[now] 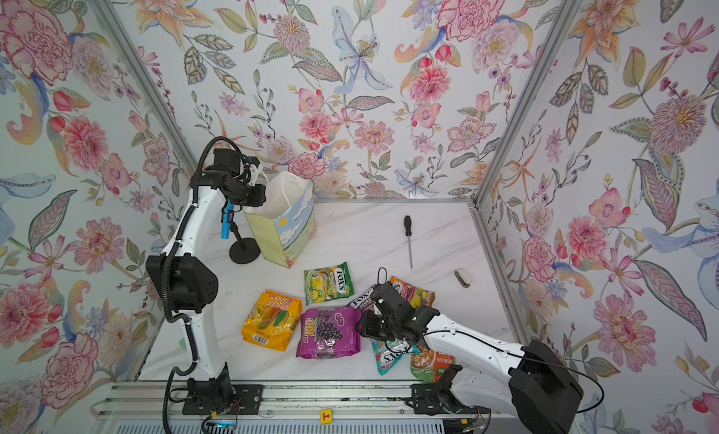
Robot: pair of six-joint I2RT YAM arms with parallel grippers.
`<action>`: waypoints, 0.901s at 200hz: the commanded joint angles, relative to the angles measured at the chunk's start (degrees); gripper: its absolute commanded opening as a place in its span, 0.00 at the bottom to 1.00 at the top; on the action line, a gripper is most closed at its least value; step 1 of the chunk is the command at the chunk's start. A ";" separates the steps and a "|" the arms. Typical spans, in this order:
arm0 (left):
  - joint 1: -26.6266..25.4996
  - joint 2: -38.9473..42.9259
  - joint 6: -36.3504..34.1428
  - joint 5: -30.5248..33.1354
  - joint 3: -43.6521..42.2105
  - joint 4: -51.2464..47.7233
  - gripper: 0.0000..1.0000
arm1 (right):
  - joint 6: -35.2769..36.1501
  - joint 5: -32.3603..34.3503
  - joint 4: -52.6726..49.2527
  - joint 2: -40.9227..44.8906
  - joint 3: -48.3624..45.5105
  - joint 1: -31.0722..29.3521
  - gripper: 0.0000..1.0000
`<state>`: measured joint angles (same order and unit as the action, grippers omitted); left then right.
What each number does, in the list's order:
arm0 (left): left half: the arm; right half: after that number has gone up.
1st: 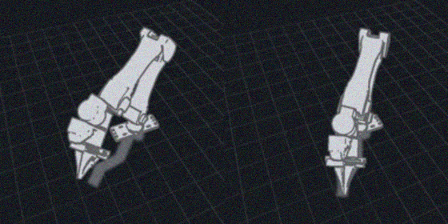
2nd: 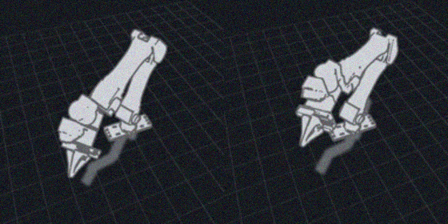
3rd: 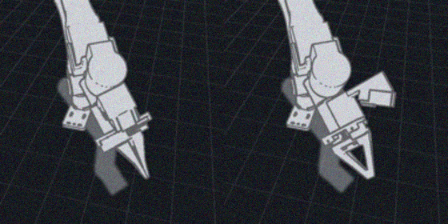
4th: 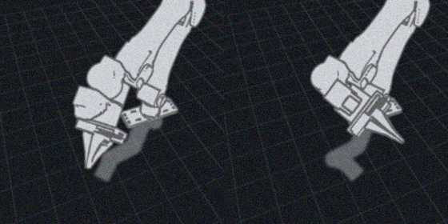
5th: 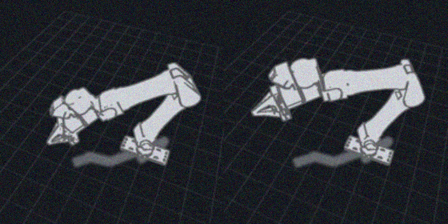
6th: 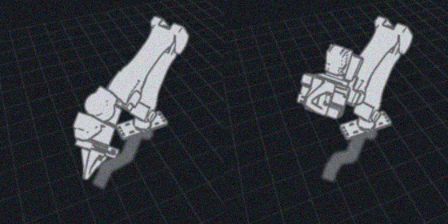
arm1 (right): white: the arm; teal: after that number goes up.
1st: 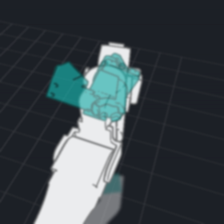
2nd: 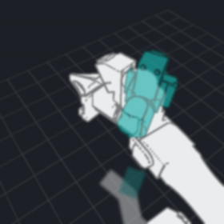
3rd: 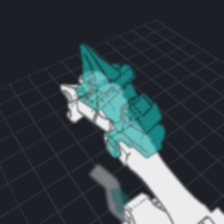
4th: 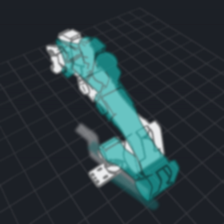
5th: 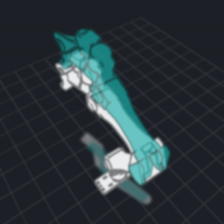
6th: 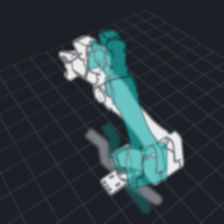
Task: Place the snacks into the paper bag
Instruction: 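Grasp the purple grape candy packet with the right gripper and lift it toward the bag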
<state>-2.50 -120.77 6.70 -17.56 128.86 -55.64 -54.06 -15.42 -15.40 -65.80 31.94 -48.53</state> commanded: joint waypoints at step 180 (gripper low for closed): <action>1.05 3.59 1.17 -3.51 -2.51 0.24 0.02 | 4.19 1.29 2.21 -0.15 10.01 0.14 0.00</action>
<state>-1.87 -120.51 6.90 -19.38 128.42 -55.57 -53.30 -16.25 -11.42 -68.90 35.24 -48.53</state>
